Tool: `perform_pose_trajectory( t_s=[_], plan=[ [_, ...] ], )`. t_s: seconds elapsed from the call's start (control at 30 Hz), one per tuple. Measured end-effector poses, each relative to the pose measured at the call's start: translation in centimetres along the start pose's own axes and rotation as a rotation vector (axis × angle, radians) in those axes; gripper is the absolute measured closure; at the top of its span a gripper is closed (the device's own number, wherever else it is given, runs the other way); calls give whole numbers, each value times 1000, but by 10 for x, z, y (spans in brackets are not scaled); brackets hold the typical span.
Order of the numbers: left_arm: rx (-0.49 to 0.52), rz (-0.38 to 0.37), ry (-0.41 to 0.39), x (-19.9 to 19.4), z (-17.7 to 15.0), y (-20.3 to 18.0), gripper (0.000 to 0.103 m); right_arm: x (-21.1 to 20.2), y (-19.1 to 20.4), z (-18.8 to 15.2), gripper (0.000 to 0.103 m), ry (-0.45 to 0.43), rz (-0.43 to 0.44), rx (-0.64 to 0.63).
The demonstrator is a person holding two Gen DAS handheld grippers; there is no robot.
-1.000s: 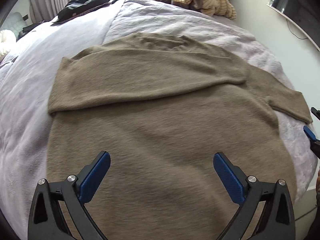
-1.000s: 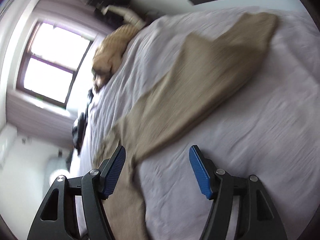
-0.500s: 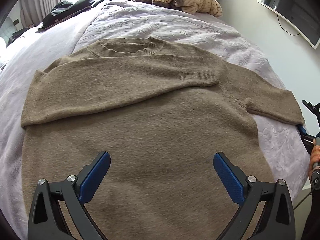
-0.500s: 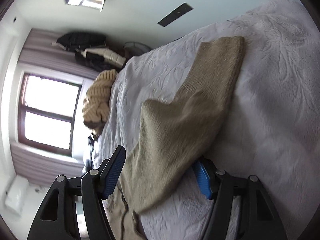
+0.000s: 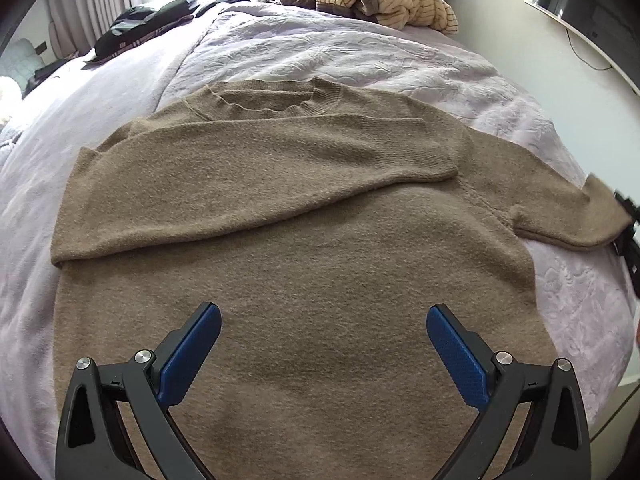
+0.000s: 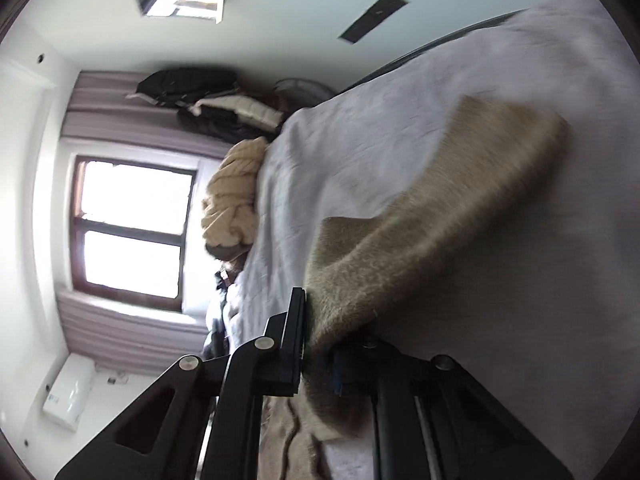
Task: Fold small clothes
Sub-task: 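Fold the held sleeve across the body toward the left tool, then release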
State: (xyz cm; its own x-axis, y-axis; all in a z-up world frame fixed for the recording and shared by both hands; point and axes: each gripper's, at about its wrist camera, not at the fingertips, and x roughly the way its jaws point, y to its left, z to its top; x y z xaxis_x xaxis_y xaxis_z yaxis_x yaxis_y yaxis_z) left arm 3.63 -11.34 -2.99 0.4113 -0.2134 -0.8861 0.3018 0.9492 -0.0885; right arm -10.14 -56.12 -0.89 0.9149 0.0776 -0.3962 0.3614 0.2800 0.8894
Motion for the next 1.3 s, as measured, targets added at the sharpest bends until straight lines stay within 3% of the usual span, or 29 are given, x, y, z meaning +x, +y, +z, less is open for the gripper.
perform_pose_trajectory(
  t_s=[0.23, 0.37, 0.47, 0.67, 0.83, 0.87, 0.9, 0.93, 0.97, 1.03, 1.17, 1.23, 1.3],
  plan=[
    [5, 19, -22, -2, 3, 15, 0, 39, 77, -37, 92, 120, 97, -232],
    [-26, 31, -27, -3, 5, 32, 0, 75, 138, -88, 92, 225, 110, -480],
    [-53, 41, -32, -4, 5, 49, 0, 118, 178, -146, 92, 339, 103, -667],
    [-133, 81, -46, -7, 3, 93, 0, 190, 193, -244, 92, 552, 91, -781],
    [-190, 97, -38, -3, -2, 124, 0, 236, 162, -298, 87, 714, -32, -817],
    [-197, 95, -37, -2, -3, 129, 0, 242, 153, -304, 85, 746, -72, -798],
    [-206, 93, -38, -1, -3, 133, 0, 246, 145, -303, 71, 758, -95, -776],
    [-214, 90, -41, -1, -4, 138, 0, 246, 139, -303, 51, 756, -114, -754],
    [-220, 87, -44, -1, -4, 142, 0, 243, 134, -300, 42, 745, -112, -722],
    [-231, 89, -48, 0, -4, 150, 0, 233, 126, -286, 38, 712, -84, -638],
    [-263, 81, -53, 1, -5, 162, 0, 231, 122, -258, 44, 589, -100, -469],
    [-277, 72, -69, -2, -6, 168, 0, 235, 119, -250, 84, 557, -111, -413],
    [-288, 54, -89, -6, -4, 174, 0, 242, 130, -255, 91, 571, -103, -465]
  ],
)
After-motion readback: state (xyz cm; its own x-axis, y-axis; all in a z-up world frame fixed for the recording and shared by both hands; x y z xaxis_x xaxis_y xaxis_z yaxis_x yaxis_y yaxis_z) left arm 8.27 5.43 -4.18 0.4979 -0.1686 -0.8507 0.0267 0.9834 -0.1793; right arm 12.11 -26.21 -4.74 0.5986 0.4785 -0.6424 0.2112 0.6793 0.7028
